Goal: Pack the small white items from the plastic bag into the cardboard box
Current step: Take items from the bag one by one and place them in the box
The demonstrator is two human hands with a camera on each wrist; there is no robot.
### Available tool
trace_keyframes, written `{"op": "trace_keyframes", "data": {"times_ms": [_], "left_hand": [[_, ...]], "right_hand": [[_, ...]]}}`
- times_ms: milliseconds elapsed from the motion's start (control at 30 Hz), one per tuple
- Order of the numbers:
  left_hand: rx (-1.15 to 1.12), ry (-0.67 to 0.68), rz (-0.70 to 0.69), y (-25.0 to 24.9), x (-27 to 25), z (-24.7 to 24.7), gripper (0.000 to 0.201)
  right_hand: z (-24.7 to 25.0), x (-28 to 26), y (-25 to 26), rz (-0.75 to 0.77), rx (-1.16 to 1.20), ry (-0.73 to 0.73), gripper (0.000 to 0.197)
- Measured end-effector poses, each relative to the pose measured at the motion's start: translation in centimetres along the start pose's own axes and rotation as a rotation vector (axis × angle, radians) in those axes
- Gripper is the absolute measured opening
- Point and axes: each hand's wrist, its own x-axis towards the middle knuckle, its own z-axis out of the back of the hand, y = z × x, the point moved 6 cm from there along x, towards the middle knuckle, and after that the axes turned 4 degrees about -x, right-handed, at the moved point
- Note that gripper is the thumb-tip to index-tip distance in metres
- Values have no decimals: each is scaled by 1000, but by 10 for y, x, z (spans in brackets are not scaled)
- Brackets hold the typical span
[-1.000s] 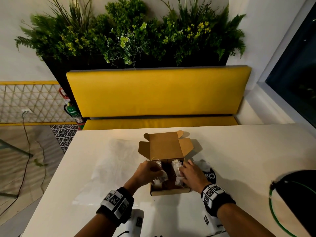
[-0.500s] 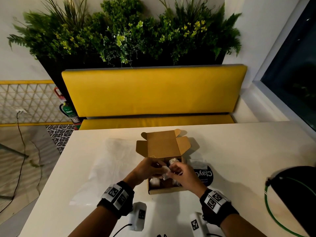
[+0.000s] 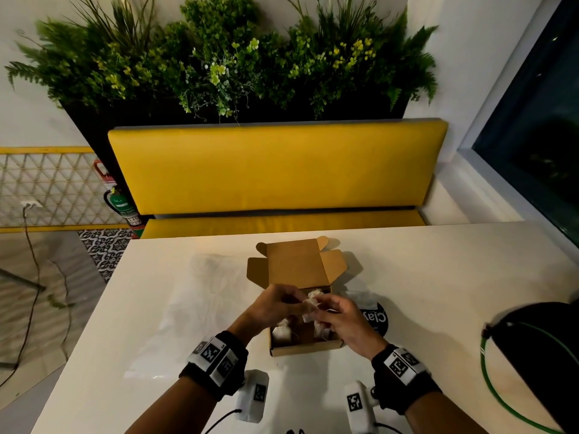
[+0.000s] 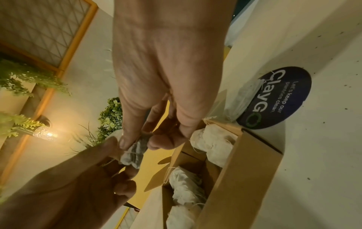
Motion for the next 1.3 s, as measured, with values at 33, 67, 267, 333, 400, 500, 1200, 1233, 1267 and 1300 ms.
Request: {"op": "trace_keyframes", "data": {"times_ms": [33, 67, 267, 333, 400, 500, 1200, 1233, 1267, 1300], "left_hand": [[32, -12, -4, 0, 2, 1, 9], [49, -23, -4, 1, 3, 2, 6], [-6, -21, 7, -1, 5, 5, 6], [15, -26, -18, -4, 7, 8, 18], [108, 27, -56, -9, 7, 6, 28], [273, 99, -160, -14, 9, 1, 29], [470, 148, 21, -3, 29, -13, 17], [518, 141, 20, -1, 31, -15, 16], [563, 143, 23, 2, 34, -18, 16], [599, 148, 35, 6, 37, -21, 16]], "right_hand": [[-1, -1, 1, 7, -4, 24, 31], [-2, -1, 2, 15, -7, 43, 28], [7, 0, 3, 14, 25, 33, 19], [12, 2, 1, 17, 12, 12, 25], [16, 3, 0, 8, -2, 1, 27], [16, 3, -1, -2, -14, 33, 22], [40, -6, -2, 14, -323, -40, 20], [46, -5, -1, 38, -403, -89, 17], [52, -5, 1, 70, -491, -129, 14], [57, -4, 3, 100, -595, -163, 12]]}}
